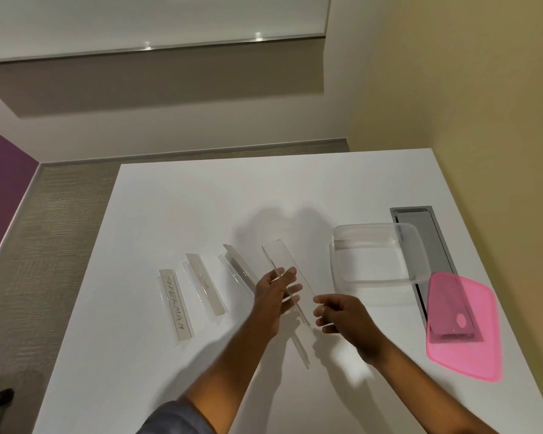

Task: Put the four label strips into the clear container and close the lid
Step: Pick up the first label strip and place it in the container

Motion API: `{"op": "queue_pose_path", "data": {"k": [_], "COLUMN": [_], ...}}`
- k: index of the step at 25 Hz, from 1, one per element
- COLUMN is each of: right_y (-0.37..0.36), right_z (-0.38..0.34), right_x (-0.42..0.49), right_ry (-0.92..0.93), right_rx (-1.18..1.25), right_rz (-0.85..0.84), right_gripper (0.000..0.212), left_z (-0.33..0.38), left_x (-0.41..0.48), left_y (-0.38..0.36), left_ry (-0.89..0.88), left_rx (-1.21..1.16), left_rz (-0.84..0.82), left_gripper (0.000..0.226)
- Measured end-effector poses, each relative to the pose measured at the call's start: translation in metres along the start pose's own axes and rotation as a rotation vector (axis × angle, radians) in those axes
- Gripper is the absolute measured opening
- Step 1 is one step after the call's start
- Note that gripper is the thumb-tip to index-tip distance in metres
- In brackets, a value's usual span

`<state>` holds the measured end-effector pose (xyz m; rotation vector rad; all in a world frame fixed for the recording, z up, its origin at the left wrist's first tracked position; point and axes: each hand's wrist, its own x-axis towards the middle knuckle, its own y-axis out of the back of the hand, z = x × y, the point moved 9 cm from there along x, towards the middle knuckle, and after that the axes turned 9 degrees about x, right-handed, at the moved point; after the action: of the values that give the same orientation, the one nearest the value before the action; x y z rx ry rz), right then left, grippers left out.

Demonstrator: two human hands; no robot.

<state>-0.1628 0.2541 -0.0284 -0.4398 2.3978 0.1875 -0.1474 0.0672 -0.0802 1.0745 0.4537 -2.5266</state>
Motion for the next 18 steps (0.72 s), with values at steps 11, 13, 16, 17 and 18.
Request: {"op": "queue_pose_path", "data": {"k": [11, 13, 16, 17, 18], "right_y": [-0.009, 0.003, 0.020, 0.024, 0.027], "right_z": [-0.046, -0.042, -0.034, -0.036, -0.040], "right_x": [0.004, 0.006, 0.004, 0.000, -0.005], "right_ry": [0.290, 0.213, 0.072, 0.048, 0.037], "right_rx": [-0.531, -0.383, -0.049, 0.017, 0.046], "right_rz": [0.114, 0.034, -0.128, -0.182, -0.223], "right_gripper": [0.072, 0.066, 0.050, 0.046, 0.041], "left_z": [0.012, 0.014, 0.019, 0.020, 0.021], "left_x": [-0.015, -0.018, -0.025, -0.026, -0.028], "left_y": [-0.025, -0.023, -0.019, -0.020, -0.021], "left_ry": [-0.048, -0.031, -0.034, -0.036, -0.035], "left_rx": [-0.065, -0.094, -0.111, -0.103, -0.089], "left_rz": [0.025, 0.016, -0.002, -0.015, -0.026], "left_gripper": [0.050, 0.040, 0.026, 0.025, 0.026]}}
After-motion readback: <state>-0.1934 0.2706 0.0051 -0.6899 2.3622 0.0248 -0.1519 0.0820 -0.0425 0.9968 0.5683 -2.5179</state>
